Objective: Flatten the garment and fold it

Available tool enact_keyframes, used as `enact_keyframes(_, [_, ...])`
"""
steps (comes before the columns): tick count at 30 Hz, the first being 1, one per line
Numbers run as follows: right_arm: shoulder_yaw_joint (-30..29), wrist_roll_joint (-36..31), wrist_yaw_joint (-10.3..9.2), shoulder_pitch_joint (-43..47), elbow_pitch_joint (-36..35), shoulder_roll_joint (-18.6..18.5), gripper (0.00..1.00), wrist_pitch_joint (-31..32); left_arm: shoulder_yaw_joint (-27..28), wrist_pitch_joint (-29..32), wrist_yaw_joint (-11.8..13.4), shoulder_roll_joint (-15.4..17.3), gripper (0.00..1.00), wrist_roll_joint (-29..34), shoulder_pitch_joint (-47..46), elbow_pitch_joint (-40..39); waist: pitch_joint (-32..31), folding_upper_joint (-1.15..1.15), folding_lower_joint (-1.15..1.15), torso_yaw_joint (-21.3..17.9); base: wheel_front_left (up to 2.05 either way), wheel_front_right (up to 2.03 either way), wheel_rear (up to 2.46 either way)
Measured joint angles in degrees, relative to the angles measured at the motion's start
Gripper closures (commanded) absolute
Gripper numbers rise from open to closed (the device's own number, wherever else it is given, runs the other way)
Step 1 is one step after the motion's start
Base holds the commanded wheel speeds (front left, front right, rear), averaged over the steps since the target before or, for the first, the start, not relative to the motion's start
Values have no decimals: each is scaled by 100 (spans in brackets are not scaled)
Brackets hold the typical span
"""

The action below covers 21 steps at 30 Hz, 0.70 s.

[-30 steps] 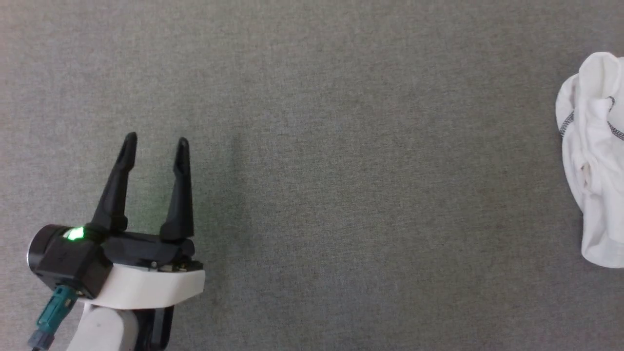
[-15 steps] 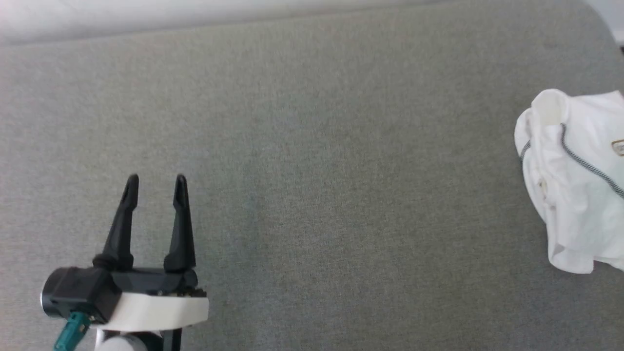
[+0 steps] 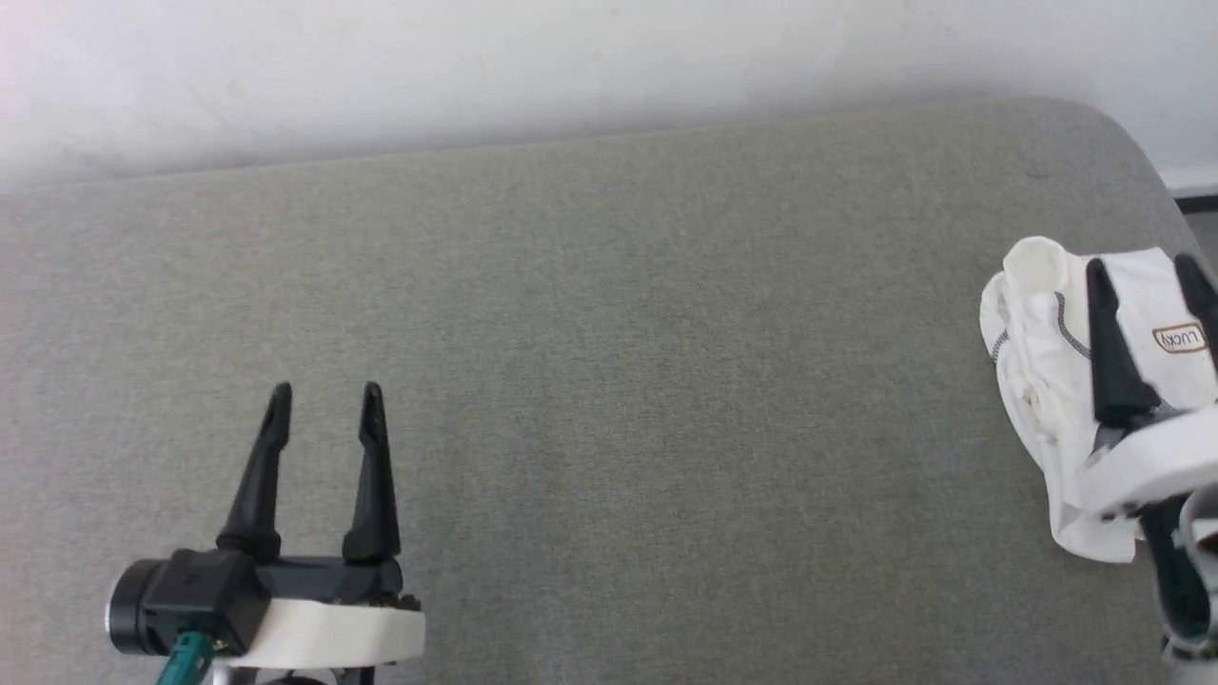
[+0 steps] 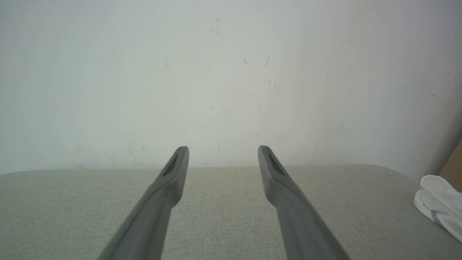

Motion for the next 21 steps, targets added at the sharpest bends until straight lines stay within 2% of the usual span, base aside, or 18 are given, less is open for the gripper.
enact_keyframes(6, [-35, -319, 1, 611, -364, 356, 0, -491, -22, 0, -154, -175, 0, 97, 79, 140, -124, 0, 1, 210, 0, 0, 0])
enact_keyframes(11, [10, -737, 1, 1090, -471, 456, 0, -867, -59, 0, -283, -274, 0, 148, 252, 293, -222, 0, 1, 365, 0, 0, 0])
enact_keyframes(21, [-12, -636, 1, 1483, 234, 474, 0, -1539, -19, 0, -349, -430, 0, 187, 421, 727, -484, 0, 1, 468, 0, 0, 0])
